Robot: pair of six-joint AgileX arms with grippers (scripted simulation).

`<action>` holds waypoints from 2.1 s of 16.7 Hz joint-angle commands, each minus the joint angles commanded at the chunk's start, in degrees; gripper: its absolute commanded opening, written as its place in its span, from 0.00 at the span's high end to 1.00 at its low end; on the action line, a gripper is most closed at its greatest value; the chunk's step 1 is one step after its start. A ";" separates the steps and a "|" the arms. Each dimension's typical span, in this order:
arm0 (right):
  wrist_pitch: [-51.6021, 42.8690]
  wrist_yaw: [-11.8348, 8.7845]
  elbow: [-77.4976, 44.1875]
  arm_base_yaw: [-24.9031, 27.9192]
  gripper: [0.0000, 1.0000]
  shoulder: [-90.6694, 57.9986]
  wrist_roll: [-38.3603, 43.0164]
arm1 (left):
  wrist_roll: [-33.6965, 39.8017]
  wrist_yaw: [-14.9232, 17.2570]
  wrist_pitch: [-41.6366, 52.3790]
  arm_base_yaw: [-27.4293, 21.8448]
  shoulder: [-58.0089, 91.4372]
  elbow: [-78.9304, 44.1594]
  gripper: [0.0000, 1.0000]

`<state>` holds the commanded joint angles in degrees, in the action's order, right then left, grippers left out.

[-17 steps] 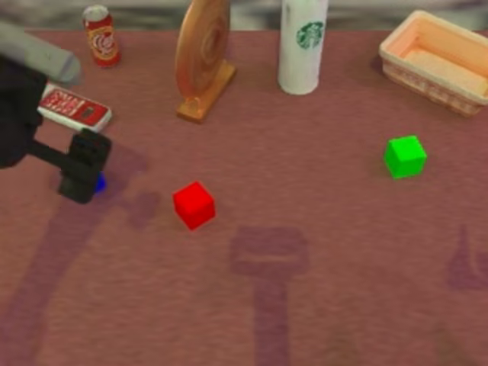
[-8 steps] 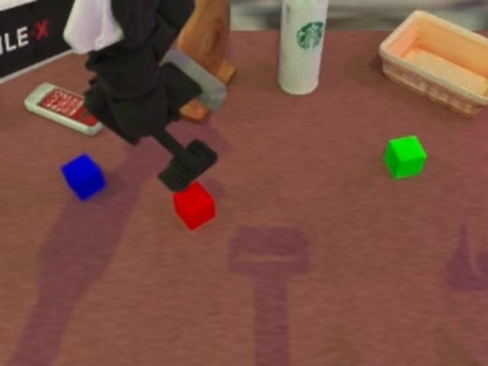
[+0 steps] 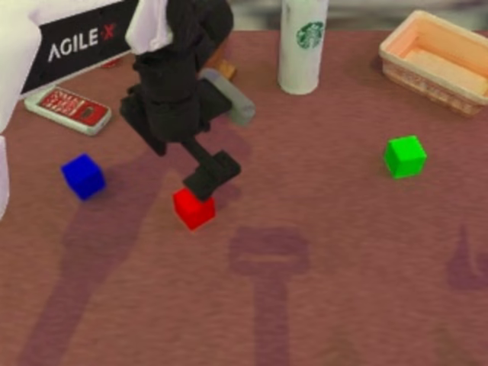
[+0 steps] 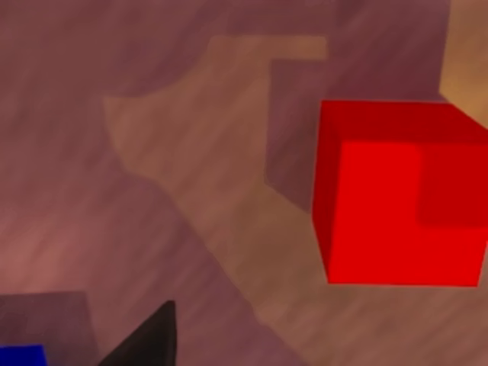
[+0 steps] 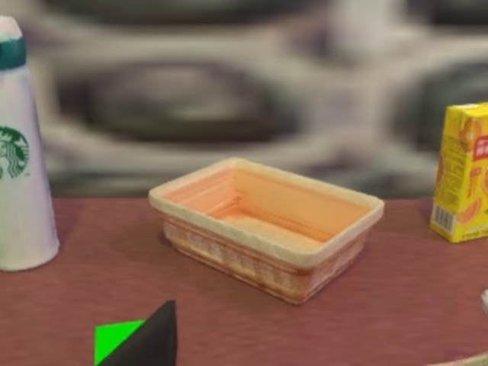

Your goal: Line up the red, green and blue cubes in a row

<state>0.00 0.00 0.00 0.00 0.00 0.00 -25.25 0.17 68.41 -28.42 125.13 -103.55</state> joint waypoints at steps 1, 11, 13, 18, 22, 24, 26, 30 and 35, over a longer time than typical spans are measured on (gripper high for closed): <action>0.00 0.00 0.00 0.00 0.00 0.00 0.00 | 0.00 0.00 0.00 0.00 0.00 0.00 0.00; 0.00 0.00 0.00 0.00 0.00 0.00 0.00 | -0.13 0.05 -14.53 0.12 4.63 9.28 0.00; 0.00 0.00 0.00 0.00 0.00 0.00 0.00 | -0.16 0.06 -16.98 0.10 5.79 11.08 0.00; 0.00 0.00 0.00 0.00 0.00 0.00 0.00 | -0.16 0.06 -17.30 0.09 5.98 11.32 0.08; 0.00 0.00 0.00 0.00 0.00 0.00 0.00 | -0.16 0.06 -17.30 0.09 5.98 11.32 0.38; 0.00 0.00 0.00 0.00 0.00 0.00 0.00 | -0.16 0.06 -17.30 0.09 5.98 11.32 0.53; 0.00 0.00 0.00 0.00 0.00 0.00 0.00 | -0.16 0.06 -17.30 0.09 5.98 11.32 0.68; 0.00 0.00 0.00 0.00 0.00 0.00 0.00 | -0.16 0.06 -17.30 0.09 5.98 11.32 0.98; 0.00 0.00 0.00 0.00 0.00 0.00 0.00 | -0.16 0.06 -17.30 0.09 5.98 11.32 1.00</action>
<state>0.00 0.00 0.00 0.00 0.00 0.00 -25.41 0.23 51.11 -28.33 131.11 -92.23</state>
